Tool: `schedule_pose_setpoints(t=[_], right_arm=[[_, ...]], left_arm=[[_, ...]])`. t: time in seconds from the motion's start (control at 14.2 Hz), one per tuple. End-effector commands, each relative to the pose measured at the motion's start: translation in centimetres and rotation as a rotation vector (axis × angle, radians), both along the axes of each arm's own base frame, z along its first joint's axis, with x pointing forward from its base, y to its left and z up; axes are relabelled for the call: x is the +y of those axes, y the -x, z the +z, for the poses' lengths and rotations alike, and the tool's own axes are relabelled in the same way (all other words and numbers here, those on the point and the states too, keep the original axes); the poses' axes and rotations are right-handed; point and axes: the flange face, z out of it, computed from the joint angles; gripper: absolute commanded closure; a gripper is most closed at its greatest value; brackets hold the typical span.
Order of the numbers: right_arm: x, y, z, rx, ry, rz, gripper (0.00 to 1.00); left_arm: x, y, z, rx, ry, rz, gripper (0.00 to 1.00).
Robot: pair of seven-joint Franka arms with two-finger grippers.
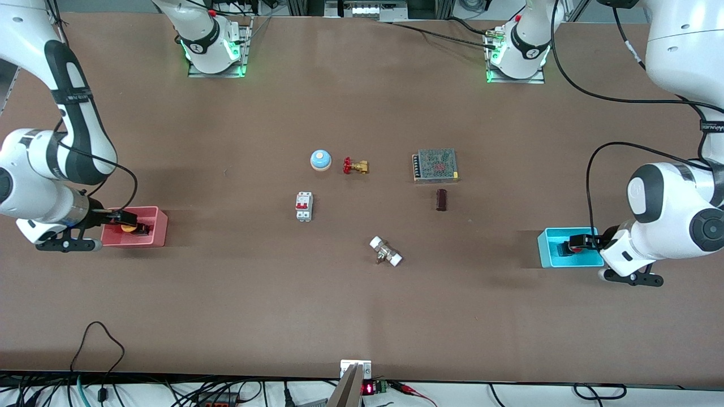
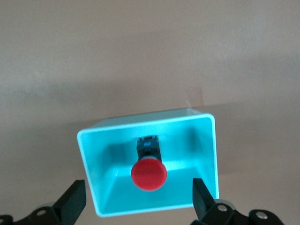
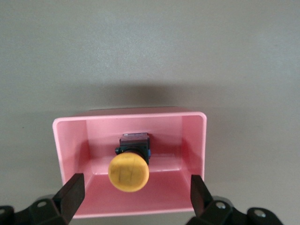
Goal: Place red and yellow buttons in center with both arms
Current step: 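Grasp the yellow button with the right gripper while the left gripper grasps the red button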
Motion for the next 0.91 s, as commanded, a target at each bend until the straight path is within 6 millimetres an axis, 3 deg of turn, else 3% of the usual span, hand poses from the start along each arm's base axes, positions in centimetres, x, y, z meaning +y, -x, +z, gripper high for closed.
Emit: schedule_pose_setpoints(t=[0.0, 0.21, 0.49, 0.7, 0.84], right_arm=[[0.0, 0.1, -1.7, 0.001, -0.006, 0.037, 0.0], [0.1, 0.2, -3.8, 0.022, -0.016, 0.057, 0.0], [0.0, 0.1, -5.0, 0.013, -0.018, 0.066, 0.0], [-0.1, 0.2, -5.5, 0.019, -0.02, 0.064, 0.0], [-0.2, 0.4, -5.9, 0.025, -0.022, 0.064, 0.06]], left_arm=[[-0.5, -0.2, -2.6, -0.01, 0.01, 0.017, 0.0], [-0.4, 0.3, -3.9, -0.011, 0.01, 0.032, 0.0], [-0.3, 1.0, -5.6, -0.004, 0.011, 0.038, 0.04], [-0.6, 1.7, -6.6, 0.019, 0.016, 0.043, 0.28], [-0.7, 1.8, -6.5, 0.025, 0.017, 0.04, 0.56]])
